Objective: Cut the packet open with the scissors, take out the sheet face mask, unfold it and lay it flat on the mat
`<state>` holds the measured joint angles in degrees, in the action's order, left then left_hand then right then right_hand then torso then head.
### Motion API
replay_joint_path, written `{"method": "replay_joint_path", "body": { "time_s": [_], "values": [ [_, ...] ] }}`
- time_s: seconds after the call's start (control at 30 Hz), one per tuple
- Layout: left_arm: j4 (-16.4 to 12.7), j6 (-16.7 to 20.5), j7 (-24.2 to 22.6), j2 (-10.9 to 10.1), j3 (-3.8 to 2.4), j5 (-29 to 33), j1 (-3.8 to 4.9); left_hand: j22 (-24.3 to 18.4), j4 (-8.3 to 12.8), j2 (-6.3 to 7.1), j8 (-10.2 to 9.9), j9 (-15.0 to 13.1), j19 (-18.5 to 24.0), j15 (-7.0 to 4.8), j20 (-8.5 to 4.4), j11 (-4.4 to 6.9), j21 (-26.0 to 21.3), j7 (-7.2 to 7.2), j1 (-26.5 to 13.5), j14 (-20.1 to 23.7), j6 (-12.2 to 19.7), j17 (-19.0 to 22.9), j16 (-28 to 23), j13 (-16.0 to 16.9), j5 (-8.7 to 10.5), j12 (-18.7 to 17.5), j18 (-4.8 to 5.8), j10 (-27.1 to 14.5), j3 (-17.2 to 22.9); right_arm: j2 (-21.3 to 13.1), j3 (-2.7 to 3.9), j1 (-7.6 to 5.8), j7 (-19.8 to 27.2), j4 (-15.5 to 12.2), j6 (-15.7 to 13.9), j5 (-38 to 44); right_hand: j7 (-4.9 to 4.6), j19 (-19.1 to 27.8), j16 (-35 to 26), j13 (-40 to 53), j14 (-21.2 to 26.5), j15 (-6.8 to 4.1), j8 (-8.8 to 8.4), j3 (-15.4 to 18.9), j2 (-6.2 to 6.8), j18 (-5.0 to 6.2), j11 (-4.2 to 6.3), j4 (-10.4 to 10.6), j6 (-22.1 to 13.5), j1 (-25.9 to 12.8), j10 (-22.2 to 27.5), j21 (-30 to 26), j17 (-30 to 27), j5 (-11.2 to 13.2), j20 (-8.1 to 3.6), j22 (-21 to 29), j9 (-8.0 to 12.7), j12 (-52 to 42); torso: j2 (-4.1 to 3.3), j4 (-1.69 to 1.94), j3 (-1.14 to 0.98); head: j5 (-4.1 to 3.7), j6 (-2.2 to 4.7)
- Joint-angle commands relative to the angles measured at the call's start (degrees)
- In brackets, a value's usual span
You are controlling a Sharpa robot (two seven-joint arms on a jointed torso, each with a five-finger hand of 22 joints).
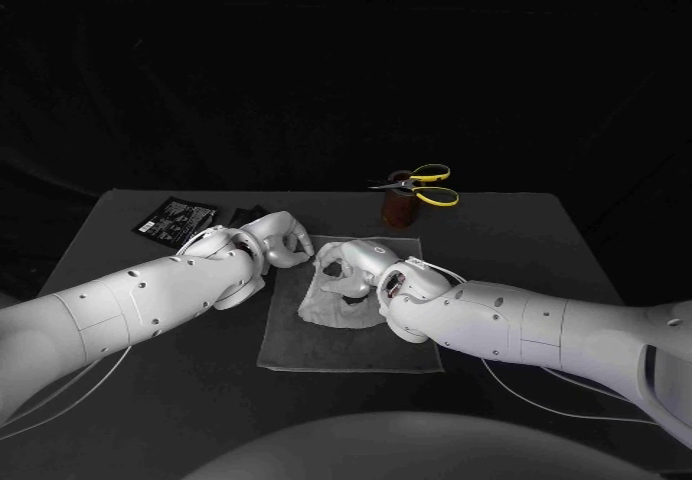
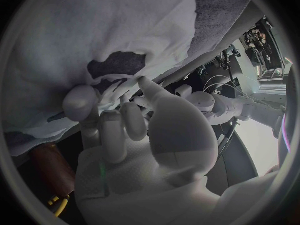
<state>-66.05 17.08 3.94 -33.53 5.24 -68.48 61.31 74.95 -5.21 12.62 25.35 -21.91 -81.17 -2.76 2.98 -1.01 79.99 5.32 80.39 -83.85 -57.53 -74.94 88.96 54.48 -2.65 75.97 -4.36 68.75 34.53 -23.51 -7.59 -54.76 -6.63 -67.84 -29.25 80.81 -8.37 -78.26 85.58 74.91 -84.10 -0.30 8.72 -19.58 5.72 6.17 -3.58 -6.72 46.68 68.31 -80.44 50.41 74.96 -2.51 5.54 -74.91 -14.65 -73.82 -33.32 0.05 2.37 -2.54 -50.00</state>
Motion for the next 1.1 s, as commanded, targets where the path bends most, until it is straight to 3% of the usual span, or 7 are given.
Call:
{"method": "replay_joint_path", "body": {
  "time_s": [0.03,0.2,1.1],
  "values": [
    [-1.2,-0.7,1.1,-0.3,-0.08,1.3,0.06,1.9,-0.9,2.02,-1.3,0.6,0.6,0.61,0.31,-0.49,-0.6,0.52,-2.8,-4.9,2.0,-11.0,-0.2,-1.7,-0.09,-0.8,0.58,-1.4,-2.3,-0.3,-0.55,0.70,-2.5,0.5,4.0,0.1,-0.10,0.3,0.1,1.0,-3.8,-0.28,-0.11,0.3,0.20,0.62,0.03,0.0,-0.2,0.5,0.4,0.0,6.3,-0.3,-0.09,-5.8,-0.1,0.2,-0.02,0.03,0.02,-0.04,0.00],
    [-2.3,-2.2,3.3,-0.3,-0.08,0.3,0.04,1.9,-1.9,3.52,-1.9,0.7,0.6,1.05,0.76,-0.96,-0.7,1.01,-4.6,-4.8,3.4,-10.8,-0.3,-2.3,-0.10,-1.2,0.57,-2.1,-5.6,-0.3,-0.55,0.69,-2.5,0.5,4.0,0.1,-0.11,0.3,0.1,1.0,-3.8,-0.30,-0.13,0.4,0.18,0.61,0.04,0.0,-0.2,0.4,0.3,0.0,6.3,-0.3,-0.12,-5.8,-0.1,0.1,-0.02,0.00,0.06,0.08,0.00],
    [-0.4,-1.1,5.1,1.3,0.30,-3.8,-0.05,2.3,-1.2,2.18,-1.5,0.4,0.3,1.13,1.02,-0.94,-0.3,0.95,-1.3,-5.0,3.1,-11.4,-0.1,-0.7,-0.11,-0.6,0.67,-1.2,-7.8,-0.3,-0.55,0.68,-2.6,0.5,3.9,0.1,-0.13,0.2,0.1,1.1,-3.8,-0.31,-0.15,0.5,0.15,0.58,0.03,0.0,-0.2,0.4,0.3,0.1,6.4,-0.3,-0.14,-5.9,-0.1,0.0,-0.03,0.01,0.03,0.07,0.00]
  ]
}}
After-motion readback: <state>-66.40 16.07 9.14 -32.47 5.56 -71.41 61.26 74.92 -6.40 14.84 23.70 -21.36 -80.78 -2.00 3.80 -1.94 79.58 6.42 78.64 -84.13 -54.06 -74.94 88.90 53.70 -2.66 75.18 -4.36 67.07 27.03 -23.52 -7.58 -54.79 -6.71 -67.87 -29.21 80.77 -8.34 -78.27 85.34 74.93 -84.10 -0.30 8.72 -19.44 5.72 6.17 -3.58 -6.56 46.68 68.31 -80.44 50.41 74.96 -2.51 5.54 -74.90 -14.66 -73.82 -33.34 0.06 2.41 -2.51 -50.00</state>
